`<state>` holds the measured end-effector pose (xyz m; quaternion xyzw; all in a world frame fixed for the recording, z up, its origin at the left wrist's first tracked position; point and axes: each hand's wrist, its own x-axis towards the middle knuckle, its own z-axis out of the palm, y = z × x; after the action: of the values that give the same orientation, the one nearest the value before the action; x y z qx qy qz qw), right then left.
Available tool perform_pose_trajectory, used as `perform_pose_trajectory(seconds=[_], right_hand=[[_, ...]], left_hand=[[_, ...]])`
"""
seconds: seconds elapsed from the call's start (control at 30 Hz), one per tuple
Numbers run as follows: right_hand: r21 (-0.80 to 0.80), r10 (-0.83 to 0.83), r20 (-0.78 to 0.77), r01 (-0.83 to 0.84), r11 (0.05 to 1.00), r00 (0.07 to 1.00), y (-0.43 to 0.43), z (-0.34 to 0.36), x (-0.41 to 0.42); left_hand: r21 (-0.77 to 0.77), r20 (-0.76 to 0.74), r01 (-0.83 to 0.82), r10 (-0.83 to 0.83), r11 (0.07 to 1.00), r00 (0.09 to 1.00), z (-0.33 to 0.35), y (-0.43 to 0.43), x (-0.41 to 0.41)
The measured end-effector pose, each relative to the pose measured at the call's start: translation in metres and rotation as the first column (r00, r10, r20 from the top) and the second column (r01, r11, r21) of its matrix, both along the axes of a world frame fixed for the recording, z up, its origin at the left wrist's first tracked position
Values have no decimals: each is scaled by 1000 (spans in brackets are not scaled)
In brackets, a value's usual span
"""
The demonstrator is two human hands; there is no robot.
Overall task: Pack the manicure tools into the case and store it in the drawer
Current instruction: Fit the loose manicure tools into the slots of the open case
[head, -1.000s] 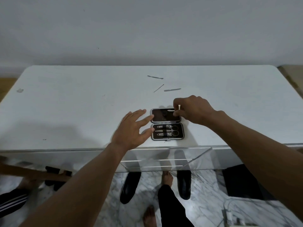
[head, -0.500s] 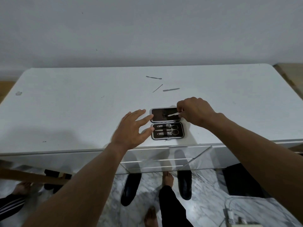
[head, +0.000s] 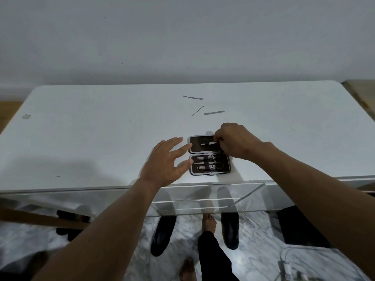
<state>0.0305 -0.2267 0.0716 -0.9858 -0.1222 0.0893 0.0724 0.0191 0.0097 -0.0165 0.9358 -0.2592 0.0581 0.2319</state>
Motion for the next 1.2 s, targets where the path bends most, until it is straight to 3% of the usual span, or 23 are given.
perform_pose_trajectory(seconds=[1.2], right_hand=[[126, -30, -76, 39, 991, 997, 7, -8, 10]], left_hand=[[-25, -23, -6, 6, 1000, 1000, -1, 1, 2]])
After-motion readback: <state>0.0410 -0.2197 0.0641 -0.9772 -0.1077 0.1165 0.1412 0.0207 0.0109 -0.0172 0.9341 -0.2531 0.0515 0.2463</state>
